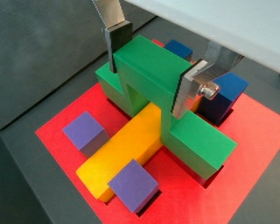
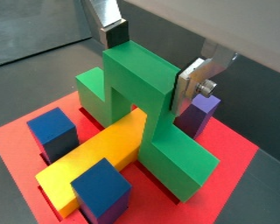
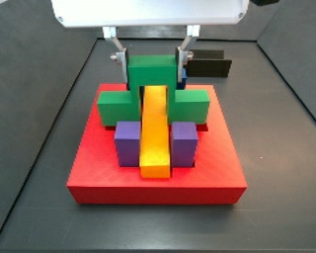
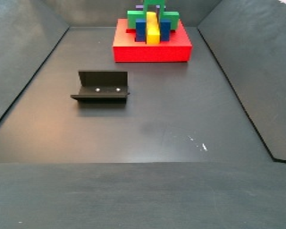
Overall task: Pick up the green object. Move up. Place the green object on the fixture. Regrasp the green object. Move to above the board. Insert the green object.
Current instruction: Insert the green object.
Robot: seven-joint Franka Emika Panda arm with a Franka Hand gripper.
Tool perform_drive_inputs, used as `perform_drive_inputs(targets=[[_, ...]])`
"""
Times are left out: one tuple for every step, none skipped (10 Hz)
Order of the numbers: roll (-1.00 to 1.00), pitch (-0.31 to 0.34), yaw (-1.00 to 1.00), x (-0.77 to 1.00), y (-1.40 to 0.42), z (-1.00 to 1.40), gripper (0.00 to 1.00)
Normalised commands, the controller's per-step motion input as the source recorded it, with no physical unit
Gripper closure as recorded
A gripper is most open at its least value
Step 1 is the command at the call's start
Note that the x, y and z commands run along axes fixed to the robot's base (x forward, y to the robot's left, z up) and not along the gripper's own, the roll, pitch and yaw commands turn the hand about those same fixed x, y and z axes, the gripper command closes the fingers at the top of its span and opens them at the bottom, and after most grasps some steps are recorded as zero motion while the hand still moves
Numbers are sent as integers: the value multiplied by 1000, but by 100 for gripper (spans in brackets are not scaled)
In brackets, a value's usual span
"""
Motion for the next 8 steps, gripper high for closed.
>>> perform_drive_inputs(targets=[[54, 0, 0, 143, -103, -126, 100], [66, 10, 0, 197, -60, -91, 100], [114, 3, 0, 137, -57, -97, 100], [130, 0, 0, 114, -26, -123, 100], [149, 0, 0, 97, 0, -166, 100], [151, 1, -17, 100, 0, -169, 100], [136, 0, -6, 51, 0, -149, 100], [97, 0, 0, 11, 0, -86, 100]])
